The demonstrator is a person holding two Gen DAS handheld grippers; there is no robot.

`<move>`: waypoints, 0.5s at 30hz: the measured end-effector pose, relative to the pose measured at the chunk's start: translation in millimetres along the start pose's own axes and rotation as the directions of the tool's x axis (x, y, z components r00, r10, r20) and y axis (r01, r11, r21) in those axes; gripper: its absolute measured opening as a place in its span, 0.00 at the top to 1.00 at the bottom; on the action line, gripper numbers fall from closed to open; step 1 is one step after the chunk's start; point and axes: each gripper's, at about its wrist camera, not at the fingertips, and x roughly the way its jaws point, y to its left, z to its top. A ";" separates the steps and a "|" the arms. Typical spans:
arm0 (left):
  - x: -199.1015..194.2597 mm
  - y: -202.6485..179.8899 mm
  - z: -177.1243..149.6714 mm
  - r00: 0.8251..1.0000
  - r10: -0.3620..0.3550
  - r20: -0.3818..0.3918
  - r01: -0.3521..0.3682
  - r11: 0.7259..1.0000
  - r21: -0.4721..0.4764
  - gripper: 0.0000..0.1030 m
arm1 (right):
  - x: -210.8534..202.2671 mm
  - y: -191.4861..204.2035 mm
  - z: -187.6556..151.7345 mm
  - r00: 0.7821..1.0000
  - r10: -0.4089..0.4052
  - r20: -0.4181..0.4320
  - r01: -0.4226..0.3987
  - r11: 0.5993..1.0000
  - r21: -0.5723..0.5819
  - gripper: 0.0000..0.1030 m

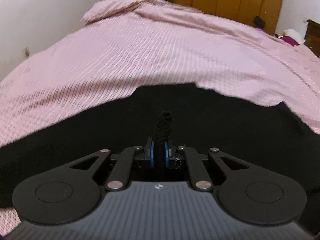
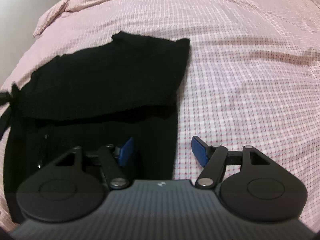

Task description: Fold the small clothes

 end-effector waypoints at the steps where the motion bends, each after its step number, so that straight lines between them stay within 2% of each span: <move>1: 2.6 3.1 -3.1 1.000 0.001 -0.007 -0.001 1.000 -0.006 0.88 | -0.5 -2.6 4.2 1.000 -0.001 0.004 0.001 1.000 0.010 0.36; 6: 15.4 8.1 -15.5 1.000 0.006 -0.025 -0.006 1.000 -0.004 0.88 | 8.5 -16.5 29.0 0.998 0.010 0.069 -0.016 0.996 0.091 0.36; 12: 13.3 4.5 -17.5 1.000 -0.006 -0.006 0.006 0.999 0.031 0.88 | 54.9 -32.2 70.7 0.990 0.002 0.139 -0.024 0.988 0.155 0.36; 15: 8.0 6.0 -12.9 0.999 -0.039 0.010 0.039 0.999 0.031 0.88 | 82.7 -43.3 83.5 0.991 -0.006 0.131 -0.022 0.977 0.210 0.34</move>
